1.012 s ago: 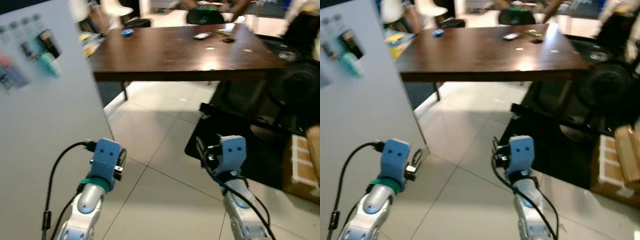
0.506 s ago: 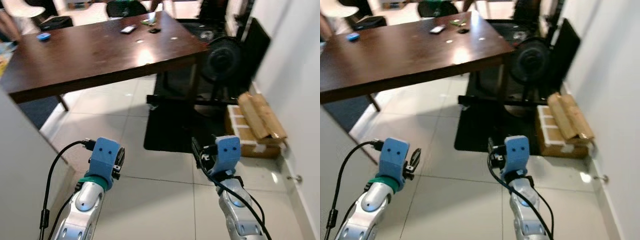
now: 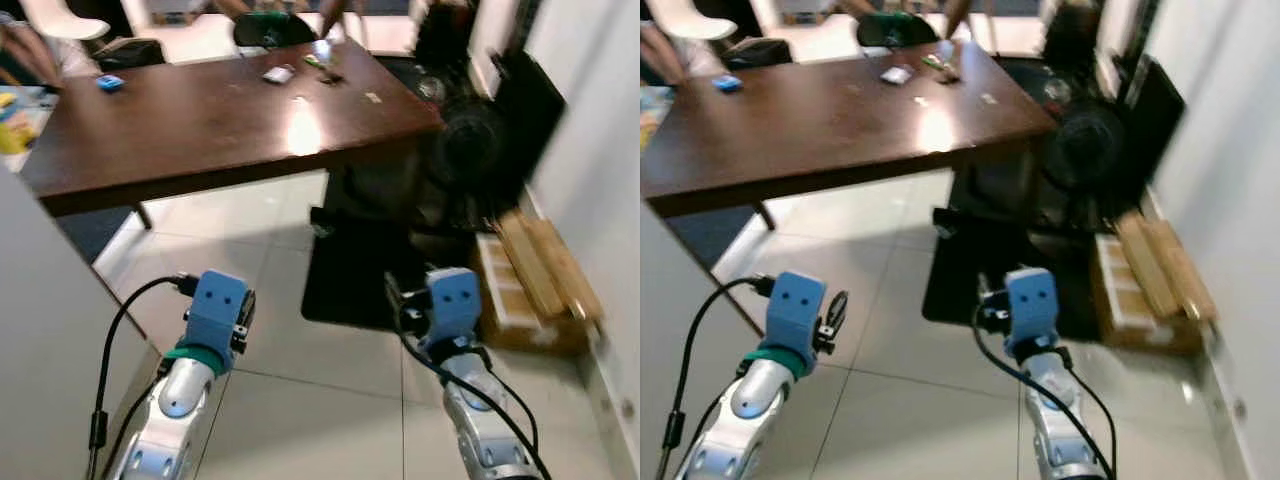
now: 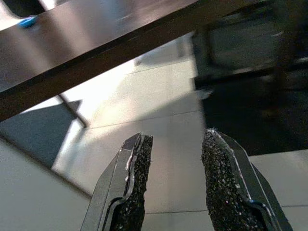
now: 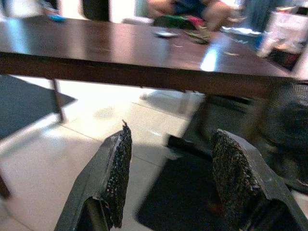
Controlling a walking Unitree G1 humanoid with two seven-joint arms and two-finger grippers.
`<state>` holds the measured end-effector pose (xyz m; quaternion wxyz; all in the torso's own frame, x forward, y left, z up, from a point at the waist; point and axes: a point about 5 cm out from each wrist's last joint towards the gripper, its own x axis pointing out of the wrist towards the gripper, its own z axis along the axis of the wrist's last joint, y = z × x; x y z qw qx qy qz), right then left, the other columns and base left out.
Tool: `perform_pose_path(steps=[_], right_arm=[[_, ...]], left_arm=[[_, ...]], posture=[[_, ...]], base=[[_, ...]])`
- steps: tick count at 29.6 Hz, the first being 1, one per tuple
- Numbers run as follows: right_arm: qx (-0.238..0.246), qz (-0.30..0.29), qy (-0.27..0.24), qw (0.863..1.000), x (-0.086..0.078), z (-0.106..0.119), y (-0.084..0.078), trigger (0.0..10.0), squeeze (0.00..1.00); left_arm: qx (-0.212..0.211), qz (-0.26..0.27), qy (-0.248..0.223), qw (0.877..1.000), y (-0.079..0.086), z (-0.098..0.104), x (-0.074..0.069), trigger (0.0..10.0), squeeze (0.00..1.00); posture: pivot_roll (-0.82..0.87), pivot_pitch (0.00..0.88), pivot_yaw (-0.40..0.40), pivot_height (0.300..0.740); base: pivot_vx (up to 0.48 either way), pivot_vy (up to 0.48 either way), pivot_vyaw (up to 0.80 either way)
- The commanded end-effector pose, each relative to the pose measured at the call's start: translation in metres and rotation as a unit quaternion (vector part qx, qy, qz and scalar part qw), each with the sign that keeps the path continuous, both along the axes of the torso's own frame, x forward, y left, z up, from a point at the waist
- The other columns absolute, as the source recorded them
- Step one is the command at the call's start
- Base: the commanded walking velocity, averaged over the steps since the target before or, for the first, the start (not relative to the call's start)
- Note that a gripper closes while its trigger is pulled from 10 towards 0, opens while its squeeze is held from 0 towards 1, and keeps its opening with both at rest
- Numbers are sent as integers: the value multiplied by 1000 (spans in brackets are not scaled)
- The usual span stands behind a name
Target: Hang keys on a hook
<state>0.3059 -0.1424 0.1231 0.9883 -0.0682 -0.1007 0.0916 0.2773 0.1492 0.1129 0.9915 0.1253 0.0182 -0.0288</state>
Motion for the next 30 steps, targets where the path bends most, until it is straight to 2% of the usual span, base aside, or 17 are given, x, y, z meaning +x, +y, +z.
perform_pose_path(steps=[1, 11, 13, 18, 19, 24, 30], right_arm=[[-8, 9, 16, 1000, -3, -9, 3, 10000, 0], [-10, 6, 17, 1000, -3, -9, -1, 10000, 0], [-23, 7, 22, 999, -3, -10, -8, 10000, 0], [-31, 8, 24, 999, -2, -10, -11, 10000, 0], [-41, 11, 23, 999, -1, -9, -16, 10000, 0], [-50, 17, 20, 998, 1, -5, -21, 10000, 0], [-29, 13, 16, 999, 6, 1, -19, 10000, 0]], left_arm=[[2, 3, 8, 1000, 0, -2, 0, 10000, 0], [-4, 4, 4, 1000, -3, -1, 1, 10000, 0], [-19, 8, -3, 1000, -9, 1, 3, 10000, 0], [-27, 10, -6, 1000, -13, 2, 4, 10000, 0], [-40, 13, -12, 999, -18, 4, 5, 10000, 0], [-58, 18, -19, 998, -25, 8, 6, 10000, 0], [-63, 18, -20, 998, -25, 9, 6, 10000, 0]], posture=[[-75, 0, 158, 740], [-95, 4, 135, 740], [-112, 12, 99, 740], [-121, 16, 83, 740], [-138, 21, 48, 740], [-144, 26, 38, 740], [-138, 27, 44, 740]], base=[[469, 0, 0], [469, 0, 0], [469, 0, 0], [469, 0, 0], [465, 0, 0], [465, 0, 0], [462, 0, 0]])
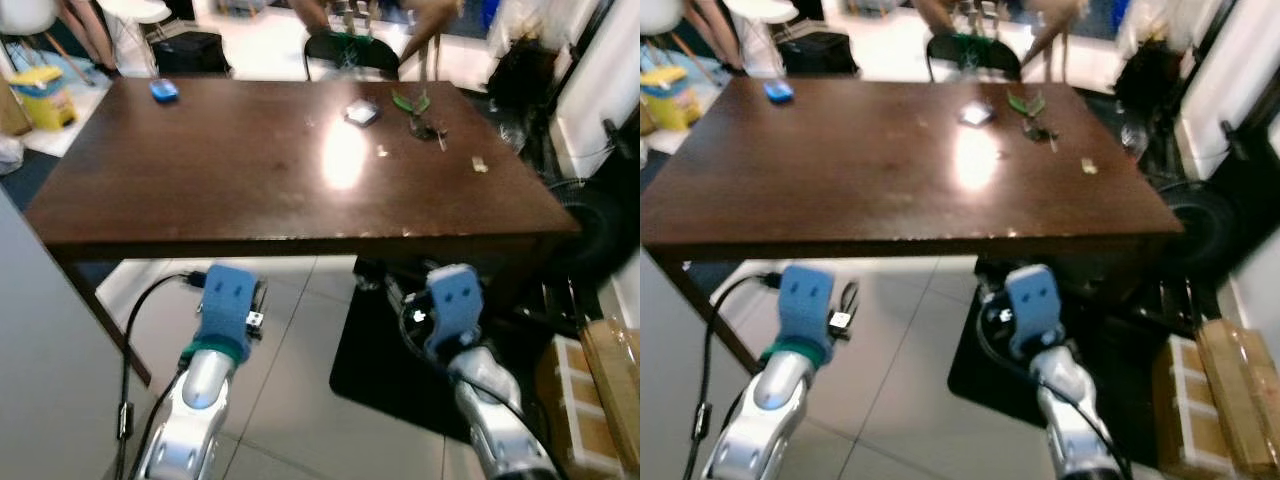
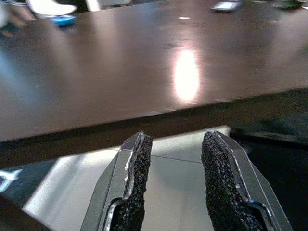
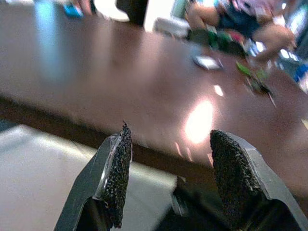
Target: Hang keys on a hook
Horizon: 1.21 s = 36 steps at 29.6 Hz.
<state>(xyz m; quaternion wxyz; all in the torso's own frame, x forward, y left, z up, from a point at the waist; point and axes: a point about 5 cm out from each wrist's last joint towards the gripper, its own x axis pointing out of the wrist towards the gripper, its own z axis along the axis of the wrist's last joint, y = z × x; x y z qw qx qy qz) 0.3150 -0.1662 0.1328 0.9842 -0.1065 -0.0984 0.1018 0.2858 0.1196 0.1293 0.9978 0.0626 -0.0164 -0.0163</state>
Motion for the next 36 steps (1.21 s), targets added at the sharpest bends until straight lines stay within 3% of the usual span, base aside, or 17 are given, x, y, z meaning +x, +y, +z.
perform_pose_path(steps=[1, 5, 15, 17, 24, 36], right_arm=[[10, 6, 18, 1000, -3, -9, 5, 10000, 0], [17, 6, 17, 1000, 0, -7, 8, 10000, 0], [31, 8, 18, 999, 1, -5, 14, 10000, 0], [38, 11, 20, 999, 2, -5, 23, 10000, 0], [48, 23, 25, 998, 4, -3, 34, 10000, 0], [42, 22, 28, 999, 7, 0, 36, 10000, 0]], left_arm=[[0, 8, 15, 1000, 5, -7, -3, 10000, 0], [6, 10, 17, 1000, 8, -7, -3, 10000, 0], [32, 0, 28, 999, 8, -9, -1, 10000, 0], [40, -12, 35, 999, 10, -10, 0, 10000, 0], [40, -19, 41, 998, 13, -9, 3, 10000, 0], [36, -21, 38, 998, 14, -3, 5, 10000, 0]], posture=[[-138, 27, 44, 740], [-132, 30, 53, 740], [-126, 34, 90, 740], [-110, 33, 122, 740], [-106, 43, 123, 740], [-103, 58, 125, 740]], base=[[461, 0, 0], [407, 0, 0], [0, 0, 0], [0, 0, 0], [0, 0, 0], [0, 0, 0]])
